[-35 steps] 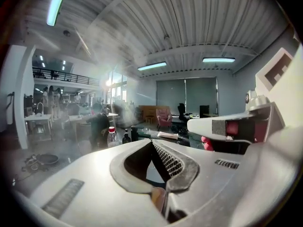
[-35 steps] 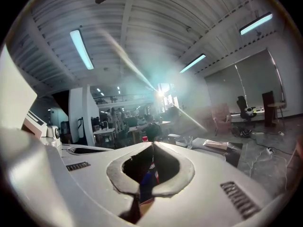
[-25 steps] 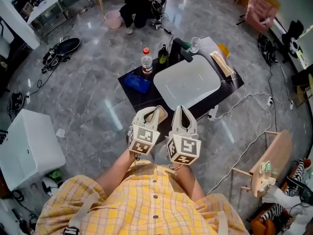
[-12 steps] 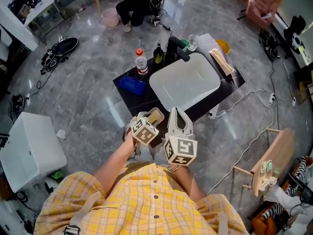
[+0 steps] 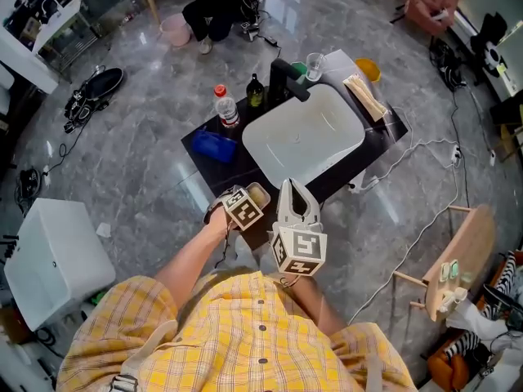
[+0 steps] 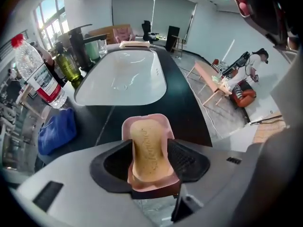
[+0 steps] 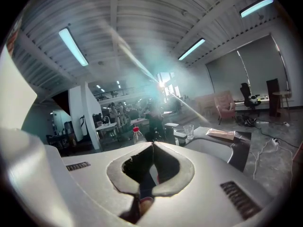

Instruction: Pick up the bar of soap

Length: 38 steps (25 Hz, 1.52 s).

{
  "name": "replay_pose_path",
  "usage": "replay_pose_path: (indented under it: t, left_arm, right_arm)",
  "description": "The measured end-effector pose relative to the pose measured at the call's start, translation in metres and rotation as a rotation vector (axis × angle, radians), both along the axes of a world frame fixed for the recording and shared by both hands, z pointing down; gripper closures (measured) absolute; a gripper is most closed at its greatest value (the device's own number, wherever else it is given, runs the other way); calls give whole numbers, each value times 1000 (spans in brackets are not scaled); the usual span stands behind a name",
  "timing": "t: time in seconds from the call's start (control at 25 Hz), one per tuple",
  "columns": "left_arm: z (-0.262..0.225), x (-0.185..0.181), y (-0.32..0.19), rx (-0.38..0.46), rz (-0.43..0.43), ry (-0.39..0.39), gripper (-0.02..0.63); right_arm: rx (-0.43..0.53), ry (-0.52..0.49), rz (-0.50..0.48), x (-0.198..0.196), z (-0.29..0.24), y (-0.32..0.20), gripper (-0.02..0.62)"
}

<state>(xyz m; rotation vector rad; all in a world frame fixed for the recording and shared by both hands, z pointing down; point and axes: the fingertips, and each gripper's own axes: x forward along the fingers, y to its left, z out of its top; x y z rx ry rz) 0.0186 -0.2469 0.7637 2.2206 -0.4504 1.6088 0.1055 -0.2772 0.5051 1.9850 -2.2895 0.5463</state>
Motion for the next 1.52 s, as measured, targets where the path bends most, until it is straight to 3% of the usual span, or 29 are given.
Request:
replay_pose_path:
  t: [0.64,1.16,1.52]
  left_arm:
    - [18,6,-5,-44,93,-105,388]
    - [16,5,-7,-59,8,-95,405]
    - [-33,8,-19,17,-78,6,405]
  right_arm:
    - [-10,-2,0,4,7,-10,575]
    - [-16,3,16,9,6,-4,575]
    - [-12,7,32,15,5,0,575]
